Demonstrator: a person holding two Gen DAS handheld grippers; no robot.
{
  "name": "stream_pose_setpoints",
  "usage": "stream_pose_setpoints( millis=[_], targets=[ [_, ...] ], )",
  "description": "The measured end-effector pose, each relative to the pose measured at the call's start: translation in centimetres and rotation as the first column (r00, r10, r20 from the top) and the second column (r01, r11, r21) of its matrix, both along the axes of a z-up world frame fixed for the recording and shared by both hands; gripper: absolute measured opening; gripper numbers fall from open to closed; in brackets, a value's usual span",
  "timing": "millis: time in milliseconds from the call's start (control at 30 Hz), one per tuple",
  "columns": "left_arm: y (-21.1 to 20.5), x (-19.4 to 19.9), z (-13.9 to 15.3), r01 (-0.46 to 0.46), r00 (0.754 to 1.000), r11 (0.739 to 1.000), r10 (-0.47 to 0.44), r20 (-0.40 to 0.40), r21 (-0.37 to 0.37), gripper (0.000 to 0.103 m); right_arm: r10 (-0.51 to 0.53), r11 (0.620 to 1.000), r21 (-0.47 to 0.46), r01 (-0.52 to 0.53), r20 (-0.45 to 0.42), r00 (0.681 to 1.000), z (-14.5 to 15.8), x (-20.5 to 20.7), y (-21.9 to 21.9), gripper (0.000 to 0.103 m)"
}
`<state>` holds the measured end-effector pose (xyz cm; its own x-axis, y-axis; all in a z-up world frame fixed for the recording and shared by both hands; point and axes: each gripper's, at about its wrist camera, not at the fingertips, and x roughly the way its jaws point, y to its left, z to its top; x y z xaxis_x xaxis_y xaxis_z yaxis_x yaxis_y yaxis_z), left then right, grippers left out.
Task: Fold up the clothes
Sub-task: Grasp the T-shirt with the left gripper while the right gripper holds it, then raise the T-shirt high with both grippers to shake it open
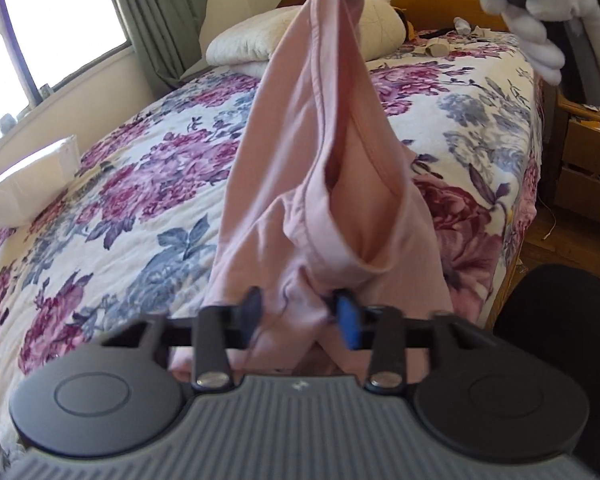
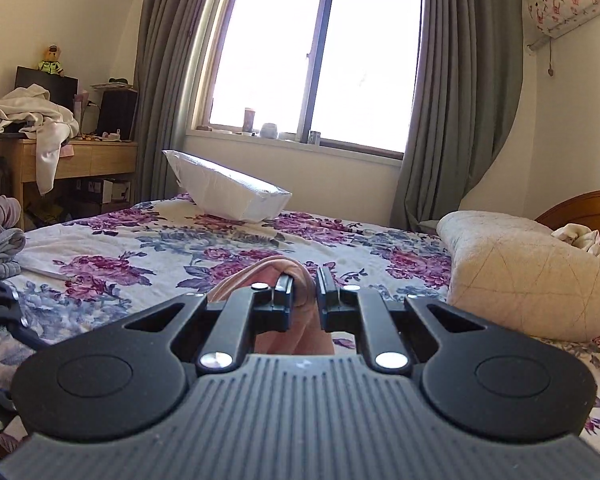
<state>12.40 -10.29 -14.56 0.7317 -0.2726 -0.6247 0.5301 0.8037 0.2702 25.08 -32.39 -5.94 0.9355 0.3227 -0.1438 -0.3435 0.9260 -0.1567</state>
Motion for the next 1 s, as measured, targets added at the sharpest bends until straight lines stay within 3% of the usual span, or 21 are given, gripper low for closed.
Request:
stream_pose_setpoints(
  millis=[167,200,300,433,500,567,633,800,1000],
  targets=[
    [3.0,-0.3,3.8,-0.101,0.986,0.985,0.118,0.117,-0.142,0.002,-0.011,1.000,0.030,0.010,0.022,1.000,2.2,0.5,-0.2,0.010],
    [3.8,-0.2,5.2,-0.130,0.971,0.980,0.156,0.179,-0.148,0.002,-0.012,0.999,0.039,0.011,0.029,1.000,2.7,0.5,-0.2,0.010],
    [4.8,0.0,8.0,-0.170,0.942,0.968,0.215,0.259,-0.187,0.002,-0.012,0.999,0.053,0.008,0.069,0.998,5.1,0.5,0.1,0.009],
    [5.5,-0.3,13.0,-0.189,0.886,0.956,0.265,0.382,-0.224,0.002,0.002,0.999,0.048,-0.010,0.163,0.987,10.7,-0.1,1.5,0.008],
    [5.8,-0.8,16.4,-0.195,0.840,0.951,0.289,0.460,-0.241,0.002,0.009,0.999,0.047,-0.019,0.200,0.980,13.1,-0.4,1.9,0.007],
    [6.1,-1.2,19.0,-0.187,0.813,0.947,0.299,0.500,-0.262,0.002,0.008,0.998,0.064,-0.025,0.251,0.968,16.8,-1.1,2.2,0.007],
    [6.5,-2.3,23.1,-0.176,0.762,0.946,0.307,0.571,-0.273,0.002,0.005,0.995,0.098,-0.034,0.282,0.960,20.0,-1.8,2.2,0.007],
    [7.7,-4.9,31.9,-0.142,0.662,0.949,0.303,0.686,-0.282,0.002,0.001,0.983,0.170,-0.062,0.337,0.941,27.3,-3.6,1.9,0.007],
    [7.7,-6.3,37.7,-0.158,0.607,0.955,0.295,0.738,-0.252,0.002,-0.002,0.976,0.206,-0.075,0.349,0.937,33.1,-4.4,2.2,0.007]
  ],
)
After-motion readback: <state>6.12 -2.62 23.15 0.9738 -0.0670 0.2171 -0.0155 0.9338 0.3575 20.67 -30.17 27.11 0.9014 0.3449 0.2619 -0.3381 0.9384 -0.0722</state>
